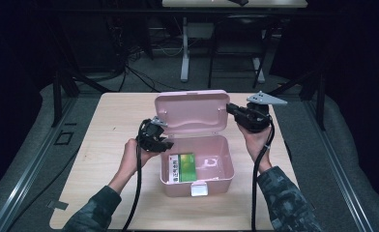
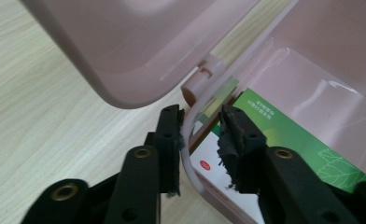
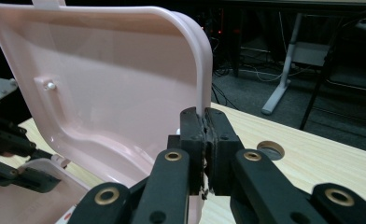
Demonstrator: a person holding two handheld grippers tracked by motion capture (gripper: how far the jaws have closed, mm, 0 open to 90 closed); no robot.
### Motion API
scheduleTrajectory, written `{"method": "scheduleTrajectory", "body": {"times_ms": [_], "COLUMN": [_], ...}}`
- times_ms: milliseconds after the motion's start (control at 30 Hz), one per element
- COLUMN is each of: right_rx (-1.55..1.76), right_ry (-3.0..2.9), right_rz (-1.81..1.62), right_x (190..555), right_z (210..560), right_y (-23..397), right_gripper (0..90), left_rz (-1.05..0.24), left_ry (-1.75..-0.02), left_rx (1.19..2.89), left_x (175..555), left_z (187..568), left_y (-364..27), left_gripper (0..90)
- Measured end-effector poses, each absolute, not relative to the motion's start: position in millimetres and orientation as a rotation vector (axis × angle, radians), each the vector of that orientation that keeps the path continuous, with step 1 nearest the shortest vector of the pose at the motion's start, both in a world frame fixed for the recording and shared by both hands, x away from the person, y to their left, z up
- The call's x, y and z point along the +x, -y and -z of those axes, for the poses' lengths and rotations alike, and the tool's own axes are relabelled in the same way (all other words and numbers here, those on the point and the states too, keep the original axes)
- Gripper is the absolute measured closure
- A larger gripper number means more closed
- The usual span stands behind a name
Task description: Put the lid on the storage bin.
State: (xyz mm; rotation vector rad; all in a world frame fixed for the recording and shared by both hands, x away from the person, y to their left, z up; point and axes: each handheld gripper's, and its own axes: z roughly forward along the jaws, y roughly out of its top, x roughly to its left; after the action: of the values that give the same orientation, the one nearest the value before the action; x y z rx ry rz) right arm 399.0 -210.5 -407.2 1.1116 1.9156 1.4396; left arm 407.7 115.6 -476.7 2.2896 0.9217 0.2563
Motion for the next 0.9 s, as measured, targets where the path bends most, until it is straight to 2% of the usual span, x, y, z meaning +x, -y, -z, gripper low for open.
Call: {"method": "scheduleTrajectory", "body": {"times_ms": [433,667,900], "right_rx": [1.077,1.063,1.053], "right_ry": [-1.926,-1.943,-1.968], "right_rz": [-1.424,-1.411,-1.396], "right_x": [387.2,379.1,371.6], "right_z": [405.6,404.0,402.6], "right_y": [211.9,212.7,213.9], "right_gripper": [86.9,86.6,86.0], "left_rz": [-0.254,-0.261,-0.259], "left_ry": [-0.94,-0.929,-0.918], "left_rx": [2.252,2.241,2.223], "left_x": [389.2,368.2,348.6], "left_z": [463.7,454.9,456.2], "left_y": [-131.7,-144.7,-158.3], "left_gripper": [32.1,25.7,23.0]}}
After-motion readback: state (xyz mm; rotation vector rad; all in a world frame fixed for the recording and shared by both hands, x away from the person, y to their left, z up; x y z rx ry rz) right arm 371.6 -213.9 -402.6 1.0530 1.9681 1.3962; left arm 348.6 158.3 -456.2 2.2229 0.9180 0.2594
